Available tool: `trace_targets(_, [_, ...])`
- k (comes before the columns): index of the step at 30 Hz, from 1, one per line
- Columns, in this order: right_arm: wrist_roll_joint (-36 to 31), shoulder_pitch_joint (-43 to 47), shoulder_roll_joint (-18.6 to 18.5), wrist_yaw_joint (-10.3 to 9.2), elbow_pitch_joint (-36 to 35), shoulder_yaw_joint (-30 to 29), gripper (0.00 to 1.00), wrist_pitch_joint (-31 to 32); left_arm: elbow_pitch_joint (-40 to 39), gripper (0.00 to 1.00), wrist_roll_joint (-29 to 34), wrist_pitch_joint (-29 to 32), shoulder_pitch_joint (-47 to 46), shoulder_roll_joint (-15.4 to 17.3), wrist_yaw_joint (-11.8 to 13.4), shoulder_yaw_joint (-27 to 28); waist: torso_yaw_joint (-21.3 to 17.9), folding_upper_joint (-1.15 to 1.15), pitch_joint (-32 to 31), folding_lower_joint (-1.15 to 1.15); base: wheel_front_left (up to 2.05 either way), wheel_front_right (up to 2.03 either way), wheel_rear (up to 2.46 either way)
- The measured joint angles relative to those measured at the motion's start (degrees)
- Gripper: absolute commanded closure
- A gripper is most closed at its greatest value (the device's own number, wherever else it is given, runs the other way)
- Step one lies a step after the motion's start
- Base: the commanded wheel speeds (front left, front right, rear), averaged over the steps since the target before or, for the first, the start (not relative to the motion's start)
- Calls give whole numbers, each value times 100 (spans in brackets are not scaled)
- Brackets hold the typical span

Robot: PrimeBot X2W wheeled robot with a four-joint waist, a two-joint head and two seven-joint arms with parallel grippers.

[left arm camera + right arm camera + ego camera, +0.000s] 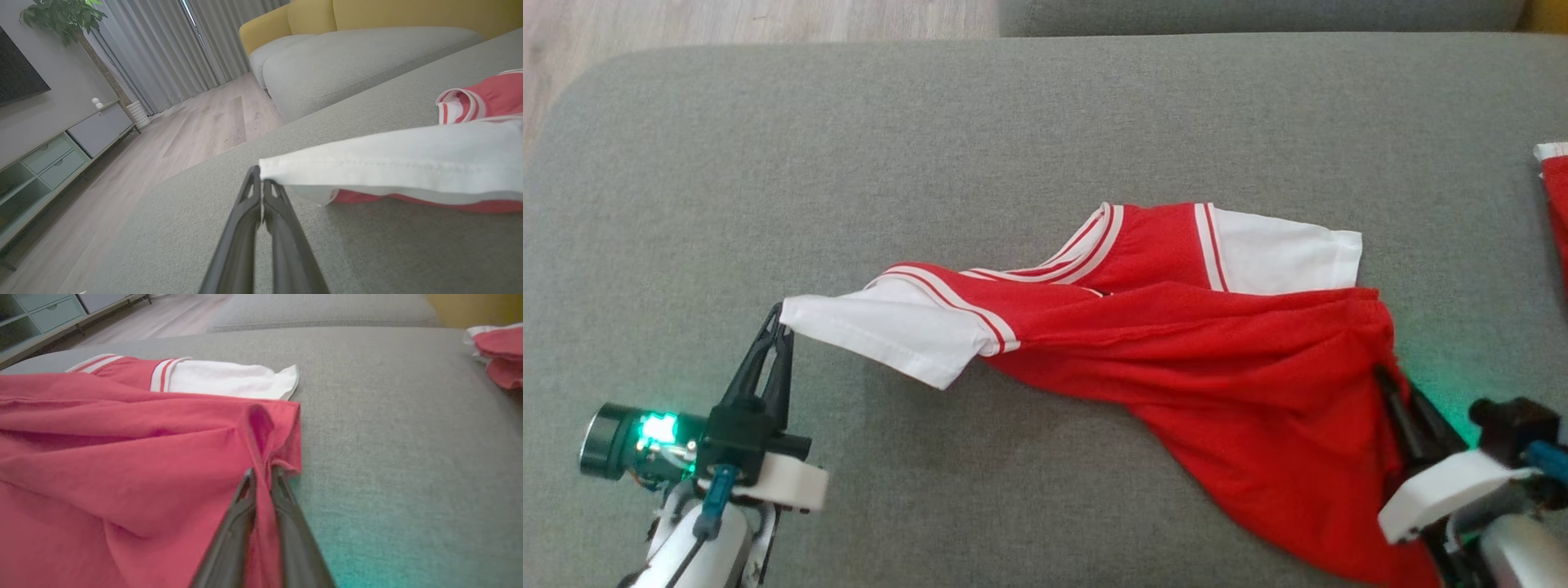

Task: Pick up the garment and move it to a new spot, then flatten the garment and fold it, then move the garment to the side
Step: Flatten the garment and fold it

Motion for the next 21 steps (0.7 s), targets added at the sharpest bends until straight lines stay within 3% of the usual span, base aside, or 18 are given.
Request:
trace_targets(6, [207, 252, -460, 0, -681, 53, 100, 77, 20, 100, -2, 0, 6, 5, -2, -30, 16, 0, -98, 0, 0, 0, 0])
trace_targets(10, [501, 1329, -979, 0, -1499, 123, 100, 348, 15, 100, -79, 12, 88, 76, 10, -27, -25, 0, -152, -1, 0, 0, 0])
trace_targets(13, [609, 2092, -1116, 0, -1950, 76, 100, 660, -36, 100, -144, 51, 204, 96, 53, -30, -93, 0, -177, -1, 0, 0, 0])
trace_targets(14, [683, 2246, -1121, 0, -2040, 48, 76, 798, -58, 100, -147, 60, 248, 93, 53, -41, -116, 0, -182, -1, 0, 0, 0])
trace_targets(15, [771, 2344, -1114, 0, -2103, -5, 0, 923, -86, 100, -147, 86, 286, 92, 54, -55, -132, 0, -185, -1, 0, 0, 0])
trace_targets(21, [1261, 2445, -1105, 0, -2703, -283, 0, 1530, -194, 100, -146, 280, 330, 96, 102, -176, -107, 0, -179, -1, 0, 0, 0])
